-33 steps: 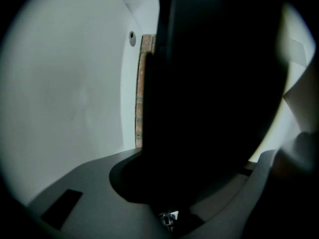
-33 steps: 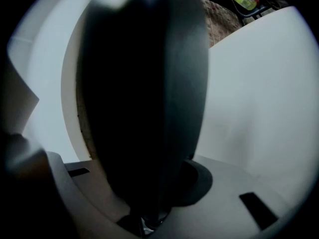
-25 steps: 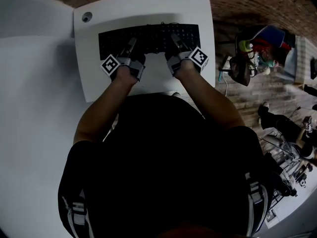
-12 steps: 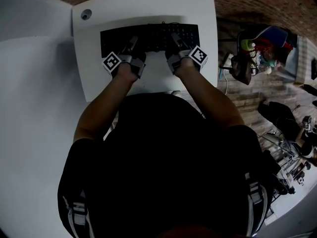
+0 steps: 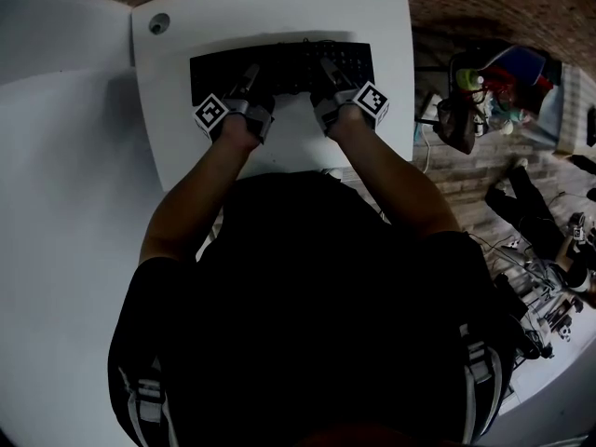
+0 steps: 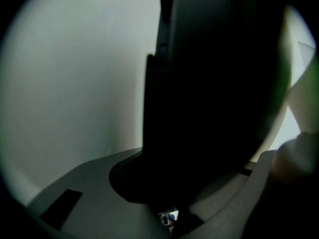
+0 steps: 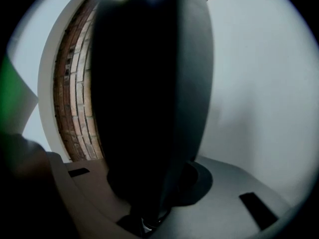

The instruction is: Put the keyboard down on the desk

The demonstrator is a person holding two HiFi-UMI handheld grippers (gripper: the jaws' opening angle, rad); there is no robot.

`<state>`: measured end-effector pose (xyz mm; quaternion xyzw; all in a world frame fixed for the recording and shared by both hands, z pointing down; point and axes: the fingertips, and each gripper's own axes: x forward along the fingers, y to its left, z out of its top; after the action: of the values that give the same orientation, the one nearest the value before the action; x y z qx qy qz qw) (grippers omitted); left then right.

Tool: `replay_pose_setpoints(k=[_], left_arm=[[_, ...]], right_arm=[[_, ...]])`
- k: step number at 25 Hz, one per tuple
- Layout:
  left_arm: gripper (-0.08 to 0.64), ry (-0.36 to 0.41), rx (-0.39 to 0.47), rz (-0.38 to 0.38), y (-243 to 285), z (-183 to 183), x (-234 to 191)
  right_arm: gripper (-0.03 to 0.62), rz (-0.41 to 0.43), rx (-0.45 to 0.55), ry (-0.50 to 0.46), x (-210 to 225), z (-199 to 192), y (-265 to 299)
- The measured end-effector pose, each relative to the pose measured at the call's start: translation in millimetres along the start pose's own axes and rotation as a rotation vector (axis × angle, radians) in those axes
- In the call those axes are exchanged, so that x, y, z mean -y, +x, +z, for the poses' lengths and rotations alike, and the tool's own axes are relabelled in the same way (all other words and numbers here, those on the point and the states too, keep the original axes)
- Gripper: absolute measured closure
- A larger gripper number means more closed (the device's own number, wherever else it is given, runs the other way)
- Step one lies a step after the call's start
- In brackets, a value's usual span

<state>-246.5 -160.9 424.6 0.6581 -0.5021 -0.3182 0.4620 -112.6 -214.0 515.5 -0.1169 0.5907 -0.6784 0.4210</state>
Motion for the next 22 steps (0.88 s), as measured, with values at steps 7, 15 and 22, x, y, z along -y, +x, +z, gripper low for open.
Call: replay_pose_setpoints(k=[7,15,22], left_arm=[[0.472,-0.006,0.002,0.040,1,6,-17],[0.471,-0.039,0.007,0.089,2,10,-36],[0.471,-0.043,0.009,0.110,1,6,-28]], right_arm=[[0.474,-0.036,-0.002,0.015,9,-1,2],[0.476,-0.069,0.002,0.007,17,0,3],[0.477,-0.092,0.000,0.024,17,0,2]])
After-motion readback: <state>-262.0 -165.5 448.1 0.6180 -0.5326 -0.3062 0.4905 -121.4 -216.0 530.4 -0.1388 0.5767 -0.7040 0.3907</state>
